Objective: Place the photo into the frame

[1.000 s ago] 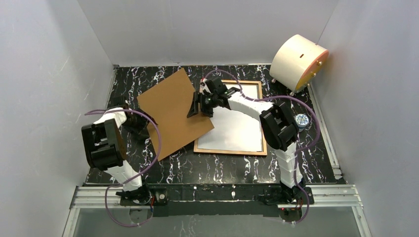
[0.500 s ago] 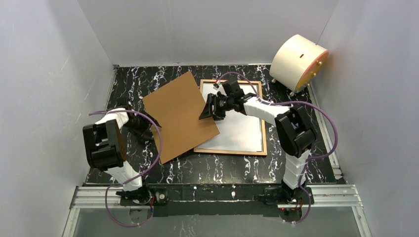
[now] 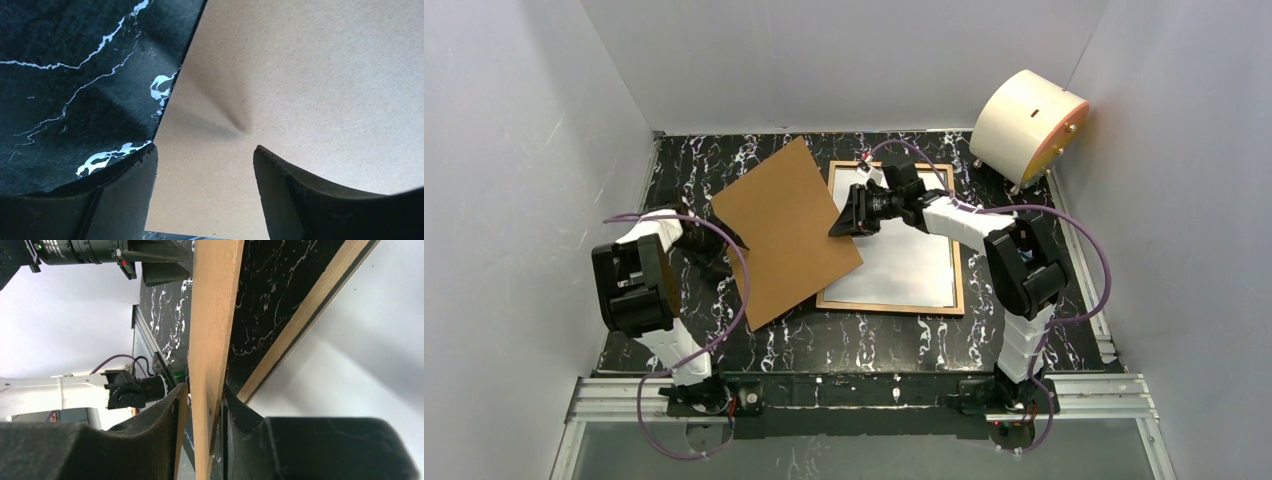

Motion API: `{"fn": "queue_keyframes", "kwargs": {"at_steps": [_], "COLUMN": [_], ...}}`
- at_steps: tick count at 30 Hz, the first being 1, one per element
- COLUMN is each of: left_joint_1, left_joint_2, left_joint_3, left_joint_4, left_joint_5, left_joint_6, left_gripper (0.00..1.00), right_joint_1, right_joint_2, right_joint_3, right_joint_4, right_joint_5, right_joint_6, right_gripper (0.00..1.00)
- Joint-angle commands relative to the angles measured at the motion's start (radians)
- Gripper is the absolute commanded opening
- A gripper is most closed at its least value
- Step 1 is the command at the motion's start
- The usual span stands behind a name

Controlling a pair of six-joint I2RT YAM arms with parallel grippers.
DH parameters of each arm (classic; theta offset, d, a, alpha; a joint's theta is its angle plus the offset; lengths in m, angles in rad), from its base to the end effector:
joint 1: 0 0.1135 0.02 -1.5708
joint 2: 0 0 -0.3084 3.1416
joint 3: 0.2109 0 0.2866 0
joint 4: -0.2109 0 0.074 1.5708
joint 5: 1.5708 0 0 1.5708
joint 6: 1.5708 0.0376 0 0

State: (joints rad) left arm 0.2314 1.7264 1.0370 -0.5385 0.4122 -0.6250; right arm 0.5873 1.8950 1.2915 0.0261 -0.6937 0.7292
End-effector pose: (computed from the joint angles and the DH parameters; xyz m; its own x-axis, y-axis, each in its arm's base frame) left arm 0.3526 0.0676 0.1841 -0.6972 -0.7150 -0.0519 -0.6004 0.6219 -0.5027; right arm 0.3773 0.2800 0.2400 -0.9198 0.0031 -0.3923 -0.3475 0.4575 0.8185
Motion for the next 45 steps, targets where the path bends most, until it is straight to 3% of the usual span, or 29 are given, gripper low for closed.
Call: {"fn": "queue_keyframes", "kwargs": {"at_steps": [1,7,8,15,21,28,34,41,45], "left_joint_1": [-0.003,-0.004,-0.004,-0.054,-0.336,-0.512,-0.566,-0.597,-0.605], "left_joint_2": [-0.002,-0.003,0.0,0.015,0.067,0.161,0.204,0.256,0.269], "left_joint_3": [0.05,0.161,0.194,0.448,0.647,0.892,1.004,1.087,1.131], "left_joint_4": [-0.04,-0.113,-0.133,-0.222,-0.192,-0.269,-0.408,-0.519,-0.579], "left_joint_5": [0.027,-0.028,-0.042,-0.077,-0.128,-0.277,-0.398,-0.475,-0.497], "left_joint_6": [0.025,0.054,0.065,0.067,-0.091,-0.167,-0.131,-0.11,-0.094], "left_gripper": [0.68,0.72,0.73,0.77,0.79,0.9,0.98,0.98,0.86], "right_joint_1": [0.003,0.003,0.003,0.006,0.033,0.077,0.129,0.2,0.217], "right_joint_2": [-0.087,-0.106,-0.111,-0.166,-0.218,-0.22,-0.195,-0.163,-0.126], "right_joint_3": [0.004,0.041,0.049,0.079,0.1,0.189,0.27,0.353,0.418], "right_joint_4": [0.047,-0.023,-0.053,-0.169,-0.198,-0.268,-0.34,-0.43,-0.482], "right_joint_5": [-0.033,0.04,0.051,0.14,0.272,0.362,0.447,0.55,0.571], "right_joint_6": [-0.017,-0.067,-0.077,-0.148,-0.175,-0.207,-0.209,-0.232,-0.225], "right_gripper": [0.34,0.03,0.01,0.01,0.01,0.01,0.01,0.01,0.01]}}
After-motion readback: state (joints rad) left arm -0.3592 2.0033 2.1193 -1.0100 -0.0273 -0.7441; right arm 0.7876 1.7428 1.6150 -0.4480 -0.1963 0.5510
